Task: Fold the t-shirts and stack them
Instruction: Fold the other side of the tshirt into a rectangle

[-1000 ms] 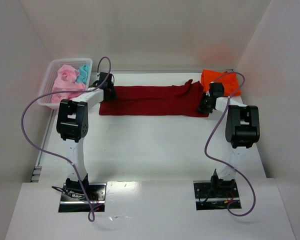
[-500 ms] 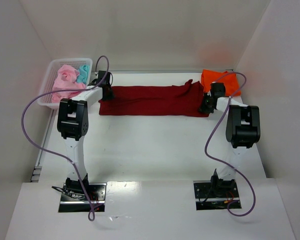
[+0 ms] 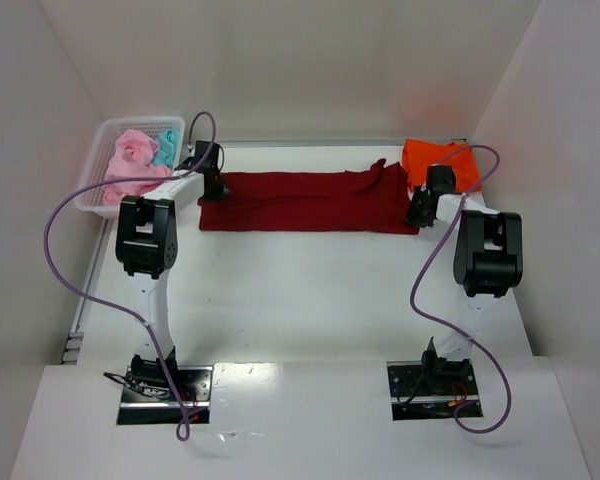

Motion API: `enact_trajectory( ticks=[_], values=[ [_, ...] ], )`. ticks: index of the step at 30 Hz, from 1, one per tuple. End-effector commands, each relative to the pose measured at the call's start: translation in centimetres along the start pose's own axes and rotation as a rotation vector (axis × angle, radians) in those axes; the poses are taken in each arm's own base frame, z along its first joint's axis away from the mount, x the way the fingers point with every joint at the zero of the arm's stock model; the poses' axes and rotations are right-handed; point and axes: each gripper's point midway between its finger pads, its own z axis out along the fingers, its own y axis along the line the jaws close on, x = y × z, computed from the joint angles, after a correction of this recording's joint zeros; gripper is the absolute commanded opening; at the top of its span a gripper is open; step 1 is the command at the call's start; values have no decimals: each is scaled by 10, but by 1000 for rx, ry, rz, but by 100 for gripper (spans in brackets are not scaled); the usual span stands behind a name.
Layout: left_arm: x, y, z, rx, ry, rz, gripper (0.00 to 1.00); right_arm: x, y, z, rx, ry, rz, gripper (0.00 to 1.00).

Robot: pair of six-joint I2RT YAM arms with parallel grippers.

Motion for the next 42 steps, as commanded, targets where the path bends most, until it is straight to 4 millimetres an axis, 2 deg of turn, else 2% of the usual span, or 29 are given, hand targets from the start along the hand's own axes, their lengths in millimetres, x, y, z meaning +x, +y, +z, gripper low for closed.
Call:
enact_trajectory(
  ticks=[1,6,7,10,13,15,18,21,25,26,30,31,32,34,36,37,38,39,40,41,42],
  values=[
    [-11,7,2,-25,-22,-26,27,0,-27,-11,105,-7,18,19],
    [-17,11,-1,-27,-32,-24,27,-6,-32,-22,142,-27,26,19],
    [-17,11,-1,-27,-32,-24,27,-1,-35,-21,154,-21,36,19],
    [-20,8,-2,-15,-36,-25,27,2,-51,-24,191,-1,82,18],
    [-18,13,2,-24,-29,-31,27,7,-62,-25,202,9,116,15],
    [-22,12,1,-20,-37,-32,27,0,-58,-28,184,-13,116,15],
    [-17,14,4,-28,-21,-29,27,2,-58,-30,184,-13,116,15],
    [-20,12,3,-24,-29,-31,29,4,-59,-28,187,-4,116,15],
    [-20,13,3,-24,-29,-22,29,-4,-55,-29,172,-19,116,15],
    [-20,13,3,-24,-29,-22,29,-7,-52,-31,158,-18,116,18],
    [-34,2,-15,40,-77,-24,35,-45,-18,-55,2,-110,94,29],
    [-37,0,-19,55,-87,-26,38,-58,-8,-62,-36,-135,88,34],
    [-47,-2,-30,66,-114,-17,40,-67,-1,-65,-70,-156,91,37],
    [-52,-2,-37,73,-133,5,49,-93,22,-82,-170,-207,85,43],
    [-58,-10,-49,97,-153,36,58,-103,50,-92,-243,-225,60,46],
    [-64,-11,-54,104,-172,42,70,-117,65,-99,-276,-250,38,48],
    [-69,-20,-66,135,-190,58,75,-121,76,-98,-291,-264,-5,55],
    [-72,-24,-71,163,-208,75,79,-123,89,-99,-309,-271,-40,59],
    [-71,-32,-77,195,-217,93,82,-126,113,-97,-336,-277,-87,62],
    [-76,-37,-86,226,-234,93,84,-124,122,-92,-335,-272,-123,69],
    [-70,-45,-86,279,-215,112,84,-124,132,-87,-338,-269,-135,69]
  ],
)
